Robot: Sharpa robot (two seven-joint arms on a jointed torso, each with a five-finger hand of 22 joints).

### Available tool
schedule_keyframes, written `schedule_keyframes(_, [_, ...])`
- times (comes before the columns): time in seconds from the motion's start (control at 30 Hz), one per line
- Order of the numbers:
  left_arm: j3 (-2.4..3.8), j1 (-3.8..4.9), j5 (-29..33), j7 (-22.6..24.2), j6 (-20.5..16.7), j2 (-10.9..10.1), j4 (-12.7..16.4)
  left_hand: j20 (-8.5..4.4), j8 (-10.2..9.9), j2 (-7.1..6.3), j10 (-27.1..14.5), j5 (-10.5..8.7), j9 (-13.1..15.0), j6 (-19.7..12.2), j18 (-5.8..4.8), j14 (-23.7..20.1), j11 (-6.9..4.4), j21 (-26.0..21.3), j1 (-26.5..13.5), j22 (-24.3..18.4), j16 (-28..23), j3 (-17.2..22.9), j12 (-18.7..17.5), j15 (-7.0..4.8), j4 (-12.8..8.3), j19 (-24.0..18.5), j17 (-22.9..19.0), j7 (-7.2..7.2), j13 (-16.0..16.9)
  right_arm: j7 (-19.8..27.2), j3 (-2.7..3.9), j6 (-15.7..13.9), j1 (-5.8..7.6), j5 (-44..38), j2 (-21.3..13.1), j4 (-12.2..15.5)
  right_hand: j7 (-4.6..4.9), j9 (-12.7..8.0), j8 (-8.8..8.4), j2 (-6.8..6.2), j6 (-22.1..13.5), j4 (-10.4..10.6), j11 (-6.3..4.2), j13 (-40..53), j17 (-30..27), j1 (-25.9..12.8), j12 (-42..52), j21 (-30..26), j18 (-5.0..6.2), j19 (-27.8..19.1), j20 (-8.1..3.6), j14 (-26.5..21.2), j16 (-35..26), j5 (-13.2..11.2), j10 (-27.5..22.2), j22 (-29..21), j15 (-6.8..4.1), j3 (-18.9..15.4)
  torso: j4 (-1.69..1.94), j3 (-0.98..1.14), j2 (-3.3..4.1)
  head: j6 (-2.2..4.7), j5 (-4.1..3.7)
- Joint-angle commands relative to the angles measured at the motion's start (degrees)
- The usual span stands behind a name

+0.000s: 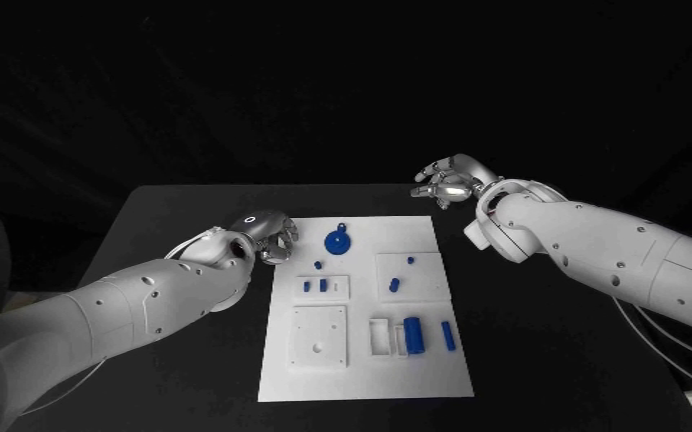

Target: Assemble the parts on the task board

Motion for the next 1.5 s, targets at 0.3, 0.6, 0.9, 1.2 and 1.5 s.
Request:
schedule_keyframes(0.3, [2.20,2.61,58.64,13.29,5.25,-5.97,4.50,1.85,1.34,1.71,-0.35,-1.40,0.35,-0.17,1.72,-6.64,0.95,-8.49,-5.21,-3.74,-12.55,-3.23,0.29,1.41,1.20,-7.52,-5.61,0.36,0.33,1.72,-2.06,7.66,-1.36,-26.28,-2.18,2.97,-0.46,1.39,3.36,-0.30,5.05,-1.13,1.03,-21.86,-1.86,6.08,-28.89,0.97,1.00,3.41,-0.59,2.85,1.39,-6.52,8.87,0.99,0.68,9.68,0.09,0.06,-0.31,0.72,-1.82])
schedule_keyframes(0.6, [2.19,2.49,66.44,18.75,11.15,-10.09,10.53,4.16,2.09,4.76,-1.51,-1.78,0.54,-0.84,-0.24,-10.70,1.88,-15.15,-8.43,-6.54,-24.36,-6.86,-0.01,4.47,-1.05,-12.46,-9.55,0.44,0.08,-2.81,-4.98,5.31,-3.68,-40.73,-1.37,3.19,-1.10,1.46,3.92,-2.34,6.48,-0.90,0.64,-25.49,-2.82,7.15,-35.57,1.09,1.00,4.53,-1.10,4.01,1.87,-9.21,14.42,1.01,0.41,10.77,0.21,-0.17,-0.64,0.67,-2.11])
schedule_keyframes(0.9, [2.17,2.16,68.17,20.14,12.18,-12.29,15.07,5.01,2.04,4.91,-2.17,-1.77,0.50,-1.12,-0.46,-12.54,1.90,-16.30,-8.77,-6.95,-26.50,-7.04,0.18,5.33,-1.39,-13.75,-10.21,0.40,-0.13,-6.07,-5.77,2.89,-5.62,-45.44,0.42,2.10,-1.25,1.37,4.02,-3.20,6.87,-0.43,0.66,-26.03,-3.04,7.52,-36.57,1.16,1.00,4.92,-1.25,4.62,1.97,-10.91,14.81,0.97,0.46,11.48,0.35,-0.19,-0.43,0.69,-1.86])
schedule_keyframes(1.2, [2.17,2.16,69.38,20.32,12.41,-12.80,16.60,8.56,1.95,6.05,-4.73,-1.79,0.34,-2.30,0.25,-18.42,2.20,-20.15,-9.89,-8.19,-34.03,-8.48,0.52,8.95,-3.06,-17.94,-12.41,0.40,-1.51,-7.00,-6.40,2.79,-6.65,-46.16,2.43,0.35,-1.28,0.76,3.83,-4.81,7.22,1.11,0.73,-27.81,-3.96,7.86,-39.54,1.06,1.00,6.13,-1.76,6.09,1.67,-11.70,16.55,0.77,0.47,12.94,0.27,-0.14,-0.37,0.41,-1.47])
schedule_keyframes(1.5, [2.17,2.16,70.05,20.42,12.62,-12.91,16.95,8.76,2.02,6.24,-4.58,-1.76,0.29,-2.41,0.47,-18.13,2.51,-20.39,-10.04,-8.20,-34.83,-8.70,0.36,9.12,-3.14,-17.77,-12.37,0.69,-1.68,-7.73,-6.79,2.23,-7.06,-46.36,3.71,-1.17,-1.35,0.54,3.84,-4.43,7.47,1.41,0.63,-28.37,-4.13,7.75,-40.52,0.92,1.00,6.38,-1.83,6.28,1.68,-11.80,17.53,0.76,0.37,13.07,0.15,-0.08,-0.41,0.14,-1.32])
